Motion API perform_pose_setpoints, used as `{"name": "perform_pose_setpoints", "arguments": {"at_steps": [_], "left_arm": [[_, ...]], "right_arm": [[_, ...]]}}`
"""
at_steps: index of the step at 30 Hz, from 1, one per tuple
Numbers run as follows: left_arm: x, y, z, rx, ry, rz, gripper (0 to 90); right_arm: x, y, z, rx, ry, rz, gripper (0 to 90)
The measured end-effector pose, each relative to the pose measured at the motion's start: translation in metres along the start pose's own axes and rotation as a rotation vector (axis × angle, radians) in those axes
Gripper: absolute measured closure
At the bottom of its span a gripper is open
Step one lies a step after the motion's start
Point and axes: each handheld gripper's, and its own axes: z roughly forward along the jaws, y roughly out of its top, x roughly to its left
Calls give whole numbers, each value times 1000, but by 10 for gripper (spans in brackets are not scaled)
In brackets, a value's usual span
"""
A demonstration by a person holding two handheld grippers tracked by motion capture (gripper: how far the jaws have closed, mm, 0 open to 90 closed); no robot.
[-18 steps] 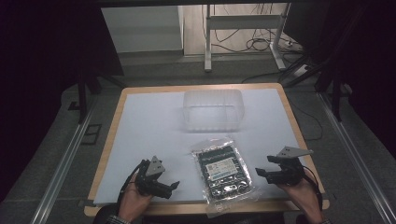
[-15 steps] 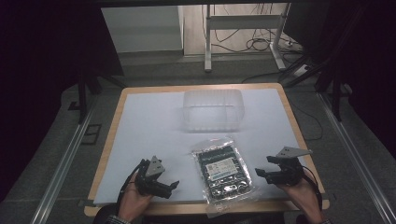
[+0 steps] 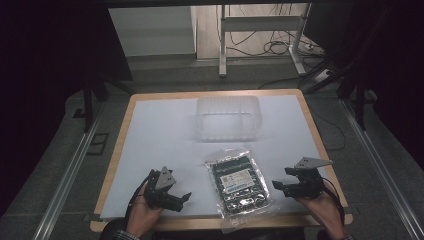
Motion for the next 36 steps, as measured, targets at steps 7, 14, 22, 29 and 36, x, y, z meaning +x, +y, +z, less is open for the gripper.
{"name": "perform_pose_setpoints", "arguments": {"at_steps": [7,14,22,29,36], "left_arm": [[-1,0,0,2,7,14,9],[-2,1,0,-5,7,20,9],[-3,1,0,-9,10,20,9],[-3,1,-1,-11,12,26,9],[-3,1,-1,-12,16,31,10]], "right_arm": [[7,3,1,12,2,-28,324],[17,8,5,41,38,-72,526],[38,19,13,66,100,-149,744],[53,30,21,56,195,-193,890],[78,37,42,95,252,-263,892]]}}
